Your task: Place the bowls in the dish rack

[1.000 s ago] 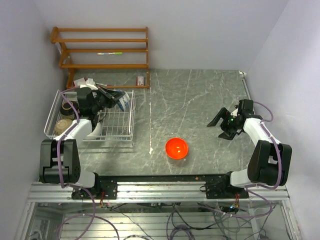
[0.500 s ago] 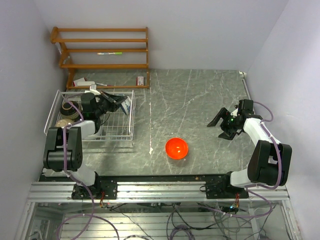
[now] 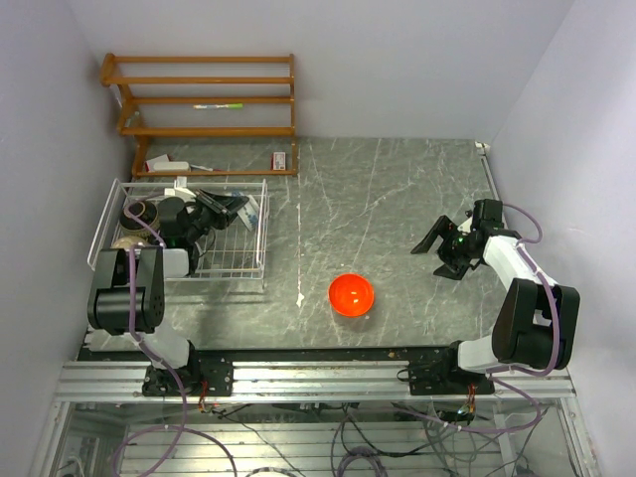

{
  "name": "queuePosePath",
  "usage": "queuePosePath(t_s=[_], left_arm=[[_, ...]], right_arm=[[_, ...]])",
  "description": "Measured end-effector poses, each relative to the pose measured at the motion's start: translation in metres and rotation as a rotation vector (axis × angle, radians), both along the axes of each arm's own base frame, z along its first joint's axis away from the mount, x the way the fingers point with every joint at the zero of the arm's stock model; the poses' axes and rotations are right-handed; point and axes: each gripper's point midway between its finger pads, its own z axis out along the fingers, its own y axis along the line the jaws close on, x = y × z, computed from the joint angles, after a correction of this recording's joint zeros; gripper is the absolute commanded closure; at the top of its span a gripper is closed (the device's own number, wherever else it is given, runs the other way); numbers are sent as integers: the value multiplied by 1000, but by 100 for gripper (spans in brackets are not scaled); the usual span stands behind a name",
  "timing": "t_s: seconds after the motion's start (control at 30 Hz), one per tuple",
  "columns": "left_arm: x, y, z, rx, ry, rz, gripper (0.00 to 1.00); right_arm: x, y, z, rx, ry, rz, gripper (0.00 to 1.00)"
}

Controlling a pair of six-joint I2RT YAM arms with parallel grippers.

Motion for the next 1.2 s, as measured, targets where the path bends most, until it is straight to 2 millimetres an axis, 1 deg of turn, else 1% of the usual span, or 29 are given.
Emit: queuePosePath(t_s=[0.1, 0.23, 0.3, 0.4, 0.53, 0.63, 0.73, 1.0, 1.2], left_arm=[[-4, 3, -2, 5, -5, 2, 72], [-15, 8, -6, 6, -4, -2, 70], [-19, 13, -7, 10, -6, 4, 67], [-23, 20, -9, 24, 3, 13, 65], [-26, 32, -14, 54, 26, 35, 57], [-27, 44, -24, 71, 66, 60, 55], [-29, 52, -27, 87, 82, 80, 50], [-33, 66, -36, 124, 129, 111, 33], [-33, 74, -39, 177, 167, 116, 31]], right_arm=[[0, 0, 0, -1, -2, 1, 13], [1, 0, 0, -2, -7, 2, 13], [2, 0, 0, -2, -7, 2, 13], [1, 0, 0, -2, -5, 2, 13], [2, 0, 0, -2, -6, 2, 13], [2, 0, 0, -2, -7, 2, 13], [2, 0, 0, -2, -8, 2, 13], [0, 0, -4, -1, -2, 3, 13], [-1, 0, -5, 0, 0, 3, 13]])
